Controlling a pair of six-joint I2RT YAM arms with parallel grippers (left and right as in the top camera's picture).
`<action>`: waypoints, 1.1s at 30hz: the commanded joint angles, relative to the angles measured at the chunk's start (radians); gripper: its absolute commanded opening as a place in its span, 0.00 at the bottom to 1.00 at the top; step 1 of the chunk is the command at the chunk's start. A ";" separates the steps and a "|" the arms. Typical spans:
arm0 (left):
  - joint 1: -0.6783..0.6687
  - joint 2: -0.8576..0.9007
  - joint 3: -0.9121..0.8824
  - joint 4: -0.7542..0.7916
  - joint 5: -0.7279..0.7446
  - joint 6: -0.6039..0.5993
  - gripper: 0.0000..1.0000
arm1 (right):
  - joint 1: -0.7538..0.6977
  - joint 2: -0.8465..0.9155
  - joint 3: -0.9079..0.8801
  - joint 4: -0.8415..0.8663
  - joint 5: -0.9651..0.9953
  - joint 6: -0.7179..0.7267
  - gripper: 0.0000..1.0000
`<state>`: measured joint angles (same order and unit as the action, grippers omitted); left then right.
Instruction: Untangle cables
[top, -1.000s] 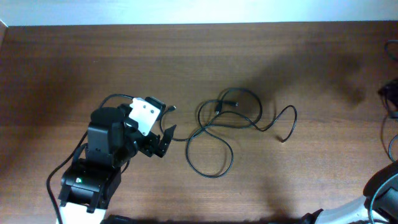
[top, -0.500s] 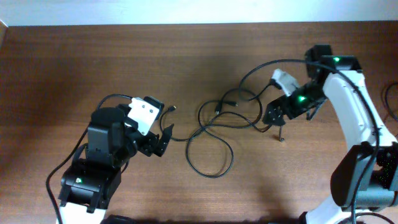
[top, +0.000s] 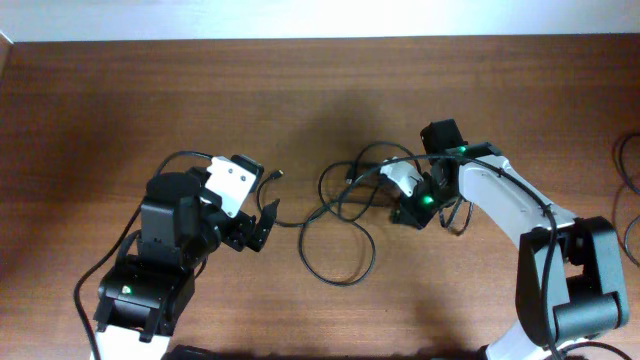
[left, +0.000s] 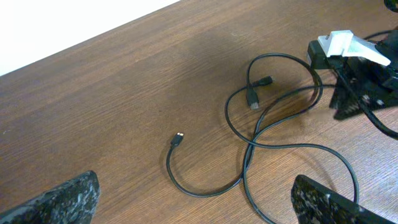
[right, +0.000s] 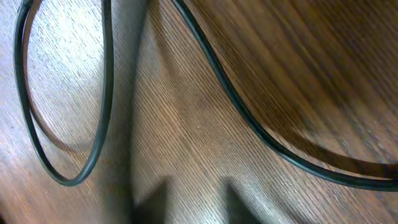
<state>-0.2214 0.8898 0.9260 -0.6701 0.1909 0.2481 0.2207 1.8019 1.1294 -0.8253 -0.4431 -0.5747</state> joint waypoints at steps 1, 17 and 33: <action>0.000 -0.006 0.005 -0.002 0.005 0.019 0.99 | 0.001 -0.012 0.064 -0.013 0.015 0.223 0.04; 0.000 -0.006 0.005 -0.001 0.031 0.019 0.99 | 0.001 -0.011 1.657 -0.721 0.296 0.416 0.04; 0.000 -0.006 0.004 -0.005 0.031 0.018 0.99 | 0.218 -0.026 0.778 -0.858 0.093 0.483 0.04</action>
<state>-0.2214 0.8898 0.9260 -0.6746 0.2070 0.2516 0.3641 1.8057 1.9125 -1.6905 -0.3267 -0.1215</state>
